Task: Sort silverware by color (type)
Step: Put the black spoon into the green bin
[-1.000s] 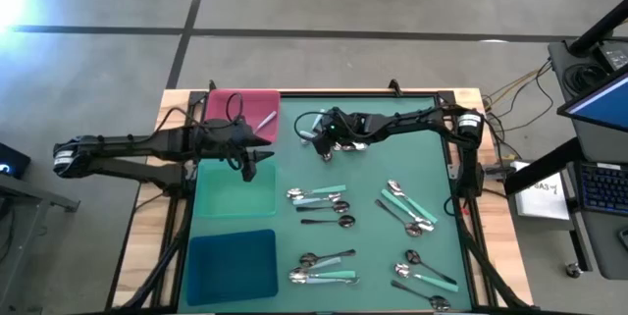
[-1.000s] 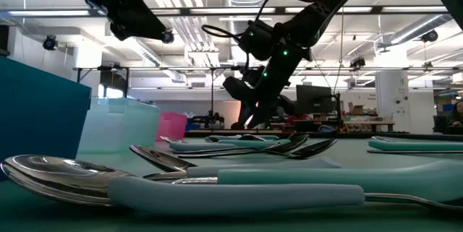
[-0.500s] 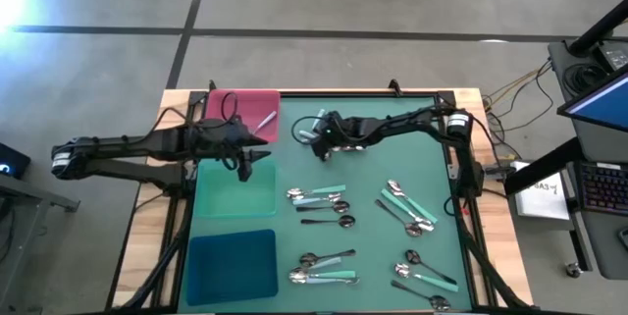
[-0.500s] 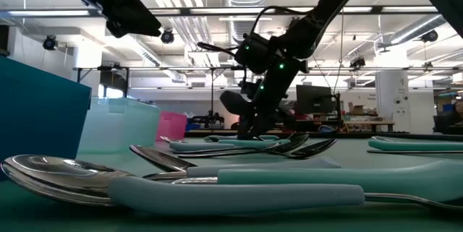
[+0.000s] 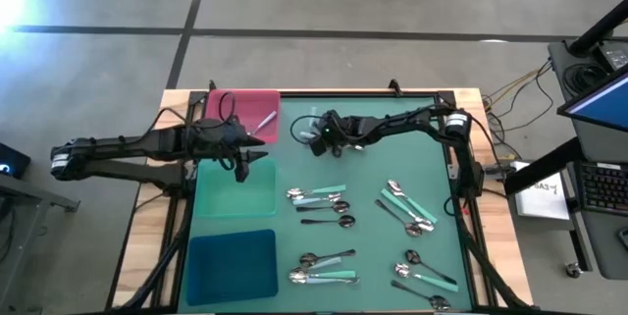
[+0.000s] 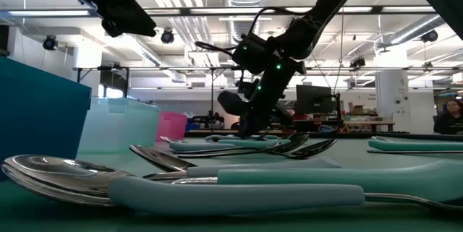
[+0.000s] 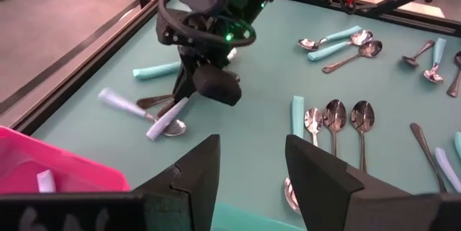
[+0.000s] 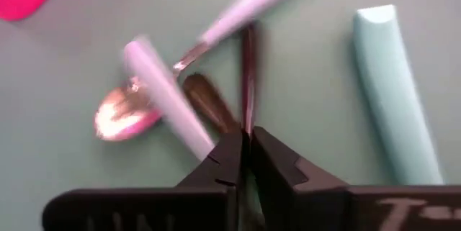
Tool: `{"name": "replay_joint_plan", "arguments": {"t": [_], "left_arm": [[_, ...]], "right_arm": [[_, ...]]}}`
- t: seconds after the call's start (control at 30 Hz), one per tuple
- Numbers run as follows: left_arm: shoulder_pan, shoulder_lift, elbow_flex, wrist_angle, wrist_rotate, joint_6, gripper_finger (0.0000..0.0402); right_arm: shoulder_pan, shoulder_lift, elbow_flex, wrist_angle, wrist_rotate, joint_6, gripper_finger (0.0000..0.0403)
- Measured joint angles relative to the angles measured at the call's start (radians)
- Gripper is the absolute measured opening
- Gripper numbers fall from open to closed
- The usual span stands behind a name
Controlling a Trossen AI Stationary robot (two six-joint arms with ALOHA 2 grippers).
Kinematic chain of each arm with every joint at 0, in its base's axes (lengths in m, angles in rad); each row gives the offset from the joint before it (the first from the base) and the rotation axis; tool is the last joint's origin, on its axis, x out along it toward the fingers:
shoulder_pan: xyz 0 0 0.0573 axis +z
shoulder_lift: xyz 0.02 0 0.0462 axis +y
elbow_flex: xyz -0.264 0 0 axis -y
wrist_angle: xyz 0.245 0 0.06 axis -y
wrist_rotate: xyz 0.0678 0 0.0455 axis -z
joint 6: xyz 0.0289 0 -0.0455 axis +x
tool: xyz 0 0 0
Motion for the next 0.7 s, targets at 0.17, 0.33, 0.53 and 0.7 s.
{"name": "replay_joint_plan", "arguments": {"t": [0.17,0.33,0.53,0.7], "left_arm": [[0.000,0.001,-0.002,-0.011,0.001,-0.021,0.0142],[-0.001,0.001,-0.021,-0.019,0.012,-0.066,0.0142],[-0.001,0.002,-0.159,0.193,0.034,-0.122,0.0142],[-0.001,0.041,-0.376,0.721,0.117,-0.147,0.0142]], "right_arm": [[0.000,-0.016,-0.002,-0.009,-0.025,-0.016,0.0011],[0.003,-0.049,-0.002,-0.011,-0.052,-0.052,0.0008],[0.004,-0.102,-0.002,-0.005,-0.080,-0.110,0.0008],[0.013,-0.151,-0.002,0.019,-0.135,-0.166,0.0008]]}}
